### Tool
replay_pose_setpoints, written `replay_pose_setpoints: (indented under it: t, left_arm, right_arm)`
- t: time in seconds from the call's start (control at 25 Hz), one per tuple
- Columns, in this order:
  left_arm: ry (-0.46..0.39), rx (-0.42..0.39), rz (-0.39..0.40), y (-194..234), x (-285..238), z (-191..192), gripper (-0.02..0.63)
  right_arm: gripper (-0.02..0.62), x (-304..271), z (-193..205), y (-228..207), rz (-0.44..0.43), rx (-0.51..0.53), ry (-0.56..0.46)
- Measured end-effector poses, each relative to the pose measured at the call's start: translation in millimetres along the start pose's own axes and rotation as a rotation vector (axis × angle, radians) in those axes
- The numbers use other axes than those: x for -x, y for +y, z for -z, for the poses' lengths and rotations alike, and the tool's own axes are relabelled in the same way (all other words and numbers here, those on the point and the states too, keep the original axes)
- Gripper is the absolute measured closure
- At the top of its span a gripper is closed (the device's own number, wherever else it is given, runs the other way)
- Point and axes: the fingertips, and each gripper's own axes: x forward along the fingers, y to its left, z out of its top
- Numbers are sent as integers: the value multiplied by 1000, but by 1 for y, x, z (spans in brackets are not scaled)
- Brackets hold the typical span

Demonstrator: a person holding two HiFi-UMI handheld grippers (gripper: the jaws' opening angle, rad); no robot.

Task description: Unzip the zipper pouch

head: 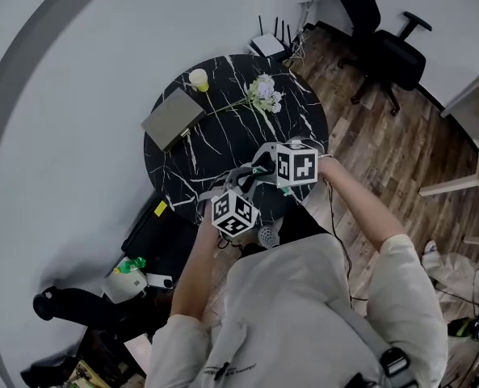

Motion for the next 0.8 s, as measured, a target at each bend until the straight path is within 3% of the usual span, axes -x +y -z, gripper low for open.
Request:
replay_pose_setpoints:
  t: [0.16,0.4,0.6,0.8]
  left_arm:
    - [28,-43,22,-5,1,4,566]
    - [14,99,74,-2,5,11,566]
    - [16,157,105,-2,8,12,566]
    - [12,195,102,3,7,12,566]
  right_arm:
    - [511,-7,-1,7,-38,2,4]
    - [518,-11,-7,4,26,52,-19]
    - [522,-13,-10,8,45,127,-4]
    - [548,-8,-12,5,55,137,-10]
